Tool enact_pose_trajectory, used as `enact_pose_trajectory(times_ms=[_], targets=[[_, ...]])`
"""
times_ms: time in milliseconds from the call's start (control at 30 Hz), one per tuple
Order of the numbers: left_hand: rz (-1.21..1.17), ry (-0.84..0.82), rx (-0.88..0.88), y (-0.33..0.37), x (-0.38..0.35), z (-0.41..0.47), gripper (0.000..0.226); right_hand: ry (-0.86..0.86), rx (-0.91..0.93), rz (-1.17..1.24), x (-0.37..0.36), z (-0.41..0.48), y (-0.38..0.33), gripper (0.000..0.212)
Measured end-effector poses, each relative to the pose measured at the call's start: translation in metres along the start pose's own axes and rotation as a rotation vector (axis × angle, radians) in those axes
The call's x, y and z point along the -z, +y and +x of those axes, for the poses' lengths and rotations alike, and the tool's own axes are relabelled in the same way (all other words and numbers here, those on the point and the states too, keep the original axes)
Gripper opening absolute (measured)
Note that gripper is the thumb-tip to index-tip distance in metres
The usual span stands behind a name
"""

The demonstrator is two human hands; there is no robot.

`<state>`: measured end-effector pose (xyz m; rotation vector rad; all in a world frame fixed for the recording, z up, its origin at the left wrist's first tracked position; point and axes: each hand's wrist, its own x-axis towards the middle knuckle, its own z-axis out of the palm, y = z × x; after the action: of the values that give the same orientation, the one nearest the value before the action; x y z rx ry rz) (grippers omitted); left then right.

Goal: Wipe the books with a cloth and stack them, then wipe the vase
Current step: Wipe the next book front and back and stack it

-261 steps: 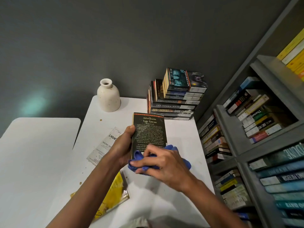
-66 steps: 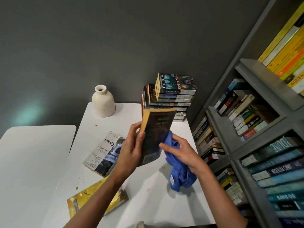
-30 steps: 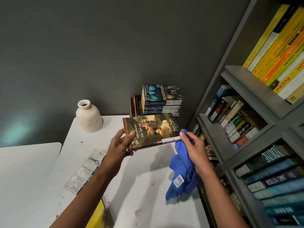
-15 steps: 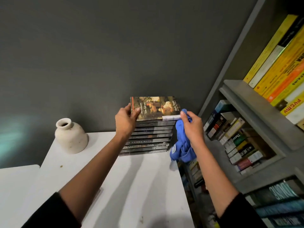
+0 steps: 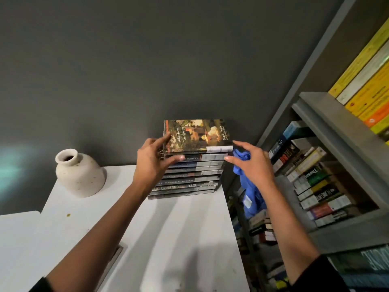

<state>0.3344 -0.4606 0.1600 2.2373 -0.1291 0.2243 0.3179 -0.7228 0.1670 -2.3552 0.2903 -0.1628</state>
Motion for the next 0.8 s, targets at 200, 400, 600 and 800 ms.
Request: enact_pose_trajectory(times_ms=[200, 400, 600, 800], targets=[[-0.025, 0.056, -0.023, -0.005, -0.007, -0.003, 0.072, 0.104, 0.108, -0.234, -0.005, 0.000, -0.012, 0.047], [-0.013, -0.008, 0.026, -0.004, -0.001, 0.006, 0.075, 0.124, 0.113, -0.315, -0.004, 0.001, -0.017, 0.040], [0.017, -0.017, 0.024, -0.001, 0.001, 0.007, 0.074, 0.113, 0.066, -0.272, -0.005, 0.000, -0.021, 0.037], [0.047, -0.105, 0.011, -0.001, 0.016, -0.006, 0.097, 0.080, -0.074, -0.228, -0.005, -0.014, -0.029, 0.047]])
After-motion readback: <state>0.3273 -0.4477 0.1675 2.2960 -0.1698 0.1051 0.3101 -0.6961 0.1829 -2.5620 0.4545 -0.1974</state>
